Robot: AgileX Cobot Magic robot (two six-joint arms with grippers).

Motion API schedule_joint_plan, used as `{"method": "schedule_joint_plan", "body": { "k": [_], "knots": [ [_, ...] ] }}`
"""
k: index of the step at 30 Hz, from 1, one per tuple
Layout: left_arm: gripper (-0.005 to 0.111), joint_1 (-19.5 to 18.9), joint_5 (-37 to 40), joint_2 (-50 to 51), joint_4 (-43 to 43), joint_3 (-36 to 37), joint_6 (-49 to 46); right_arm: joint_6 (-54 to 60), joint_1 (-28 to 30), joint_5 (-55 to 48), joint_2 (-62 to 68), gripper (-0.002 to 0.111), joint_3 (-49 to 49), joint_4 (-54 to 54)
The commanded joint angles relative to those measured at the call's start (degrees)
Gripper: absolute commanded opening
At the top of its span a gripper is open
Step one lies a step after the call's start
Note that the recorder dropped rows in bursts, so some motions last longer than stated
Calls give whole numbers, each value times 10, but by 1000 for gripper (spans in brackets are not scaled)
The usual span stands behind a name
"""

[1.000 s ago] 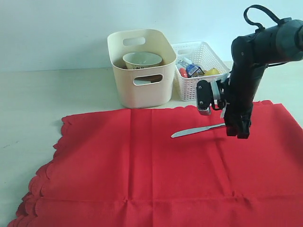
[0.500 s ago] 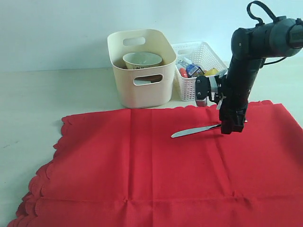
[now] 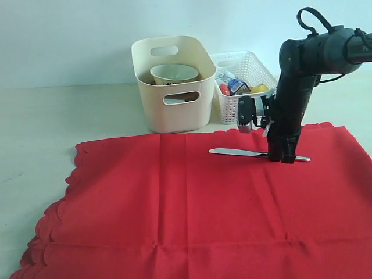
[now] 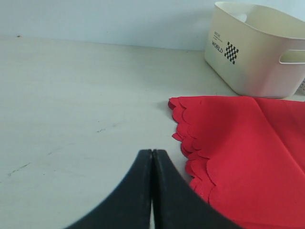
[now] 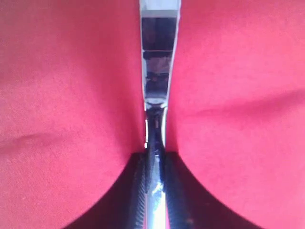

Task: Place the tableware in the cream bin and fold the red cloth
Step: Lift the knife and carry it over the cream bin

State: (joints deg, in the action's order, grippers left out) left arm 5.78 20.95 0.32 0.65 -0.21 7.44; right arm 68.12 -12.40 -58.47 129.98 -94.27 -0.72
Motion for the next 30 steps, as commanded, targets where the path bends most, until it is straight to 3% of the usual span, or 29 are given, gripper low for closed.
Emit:
{"method": "schedule_joint_plan", "body": {
  "k": [1,7,12,19,30],
  "knots": [
    [0,0,-4,-3,1,2,1,-17,1,-45,-36,0,-1,-21],
    [0,0,-4,-3,1,2,1,-41,1,-115,-97,0,3,-105],
    [0,0,-4,-3,1,2,1,-33,1,-115,-140,0,3,-210],
    [0,0,-4,-3,1,2,1,26,1,-115,-195,0,3,-421],
    [0,0,-4,-3,1,2,0,56,1,83,-170,0,0,-722]
  ]
}}
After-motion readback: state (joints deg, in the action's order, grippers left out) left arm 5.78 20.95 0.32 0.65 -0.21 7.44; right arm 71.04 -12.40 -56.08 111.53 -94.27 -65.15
